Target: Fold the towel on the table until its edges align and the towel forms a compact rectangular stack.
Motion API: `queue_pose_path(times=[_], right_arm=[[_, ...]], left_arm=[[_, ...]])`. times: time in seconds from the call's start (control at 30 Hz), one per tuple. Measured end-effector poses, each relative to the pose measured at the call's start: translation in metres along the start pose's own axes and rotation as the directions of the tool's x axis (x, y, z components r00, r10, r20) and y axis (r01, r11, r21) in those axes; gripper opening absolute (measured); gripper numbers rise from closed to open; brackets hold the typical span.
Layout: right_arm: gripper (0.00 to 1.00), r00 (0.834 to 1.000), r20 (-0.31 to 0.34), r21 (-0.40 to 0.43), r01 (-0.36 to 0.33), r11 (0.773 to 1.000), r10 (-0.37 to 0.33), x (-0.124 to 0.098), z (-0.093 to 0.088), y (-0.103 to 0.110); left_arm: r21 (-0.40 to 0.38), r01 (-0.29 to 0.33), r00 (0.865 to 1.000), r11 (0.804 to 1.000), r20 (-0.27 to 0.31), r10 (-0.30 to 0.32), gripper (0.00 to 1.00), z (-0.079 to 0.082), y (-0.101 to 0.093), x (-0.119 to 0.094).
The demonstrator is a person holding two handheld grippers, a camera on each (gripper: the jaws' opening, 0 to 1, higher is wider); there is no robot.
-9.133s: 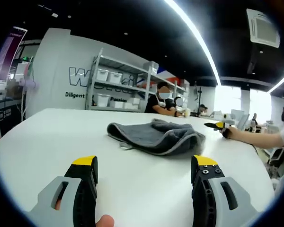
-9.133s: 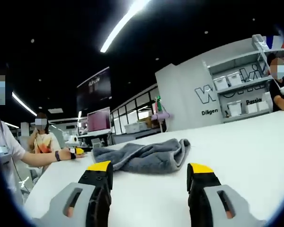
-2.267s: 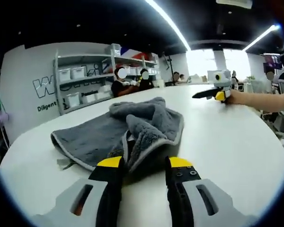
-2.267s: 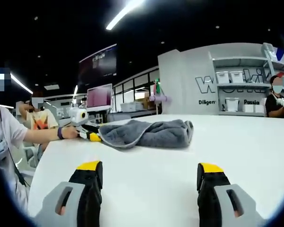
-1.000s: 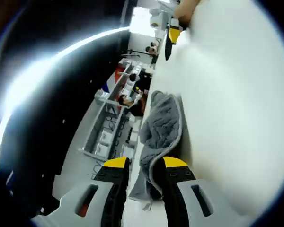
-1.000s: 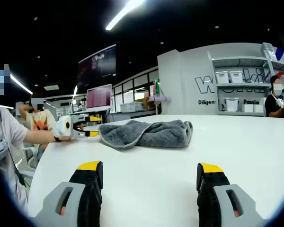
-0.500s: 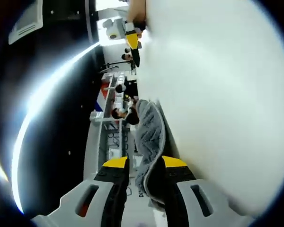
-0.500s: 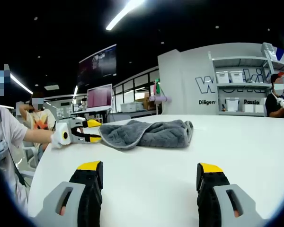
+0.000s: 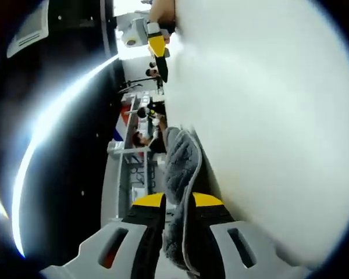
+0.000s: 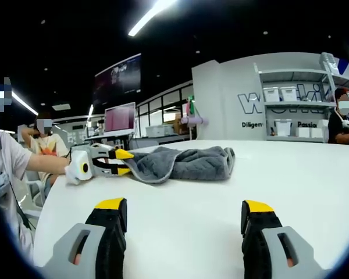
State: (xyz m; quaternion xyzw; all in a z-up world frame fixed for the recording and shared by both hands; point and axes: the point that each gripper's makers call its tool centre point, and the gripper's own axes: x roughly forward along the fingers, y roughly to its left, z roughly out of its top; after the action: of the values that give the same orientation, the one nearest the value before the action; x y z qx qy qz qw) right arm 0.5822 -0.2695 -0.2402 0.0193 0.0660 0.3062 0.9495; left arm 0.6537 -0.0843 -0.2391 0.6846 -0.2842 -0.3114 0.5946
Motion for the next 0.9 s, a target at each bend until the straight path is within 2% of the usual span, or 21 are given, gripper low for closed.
queue_pose_path(times=[0.2, 0.33, 0.47, 0.53, 0.6, 0.7, 0.77, 0.83, 0.9], right_arm=[[0.81, 1.000, -0.003, 0.000, 0.006, 1.000, -0.006, 0.001, -0.001, -0.002], [0.79, 1.000, -0.005, 0.000, 0.012, 1.000, -0.012, 0.001, -0.001, -0.004], [0.77, 1.000, -0.011, -0.002, 0.013, 1.000, -0.013, 0.001, -0.001, -0.006], [0.76, 1.000, -0.017, -0.006, 0.013, 1.000, -0.013, 0.002, -0.002, -0.006], [0.75, 1.000, -0.024, -0.009, 0.015, 1.000, -0.015, 0.003, -0.003, -0.006], [0.74, 0.999, -0.032, -0.013, 0.011, 1.000, -0.012, 0.003, -0.005, -0.004], [0.74, 0.999, -0.032, -0.013, 0.011, 1.000, -0.011, 0.003, -0.005, -0.004], [0.73, 0.999, -0.032, -0.012, 0.009, 1.000, -0.010, 0.003, -0.004, -0.004], [0.73, 0.999, -0.032, -0.014, 0.004, 1.000, -0.005, 0.003, -0.004, -0.003]], left_arm=[[0.005, 0.006, 1.000, 1.000, 0.024, -0.006, 0.13, 0.019, 0.001, 0.015], [-0.003, 0.026, 0.999, 1.000, 0.040, -0.026, 0.06, 0.028, 0.000, 0.018], [0.004, 0.027, 0.999, 1.000, 0.040, -0.027, 0.03, 0.028, 0.000, 0.016], [0.022, 0.005, 0.999, 1.000, 0.043, -0.006, 0.02, 0.030, 0.005, 0.013], [0.007, 0.007, 0.999, 1.000, 0.042, -0.007, 0.02, 0.030, 0.007, 0.010], [-0.078, -0.004, 0.999, 0.997, 0.042, 0.007, 0.02, 0.027, 0.014, 0.006], [-0.187, -0.037, 0.998, 0.982, 0.041, 0.045, 0.02, 0.021, 0.027, 0.000], [-0.296, -0.056, 0.997, 0.953, 0.037, 0.070, 0.02, 0.014, 0.037, -0.006], [-0.420, -0.048, 0.996, 0.906, 0.047, 0.075, 0.02, 0.009, 0.043, -0.011]])
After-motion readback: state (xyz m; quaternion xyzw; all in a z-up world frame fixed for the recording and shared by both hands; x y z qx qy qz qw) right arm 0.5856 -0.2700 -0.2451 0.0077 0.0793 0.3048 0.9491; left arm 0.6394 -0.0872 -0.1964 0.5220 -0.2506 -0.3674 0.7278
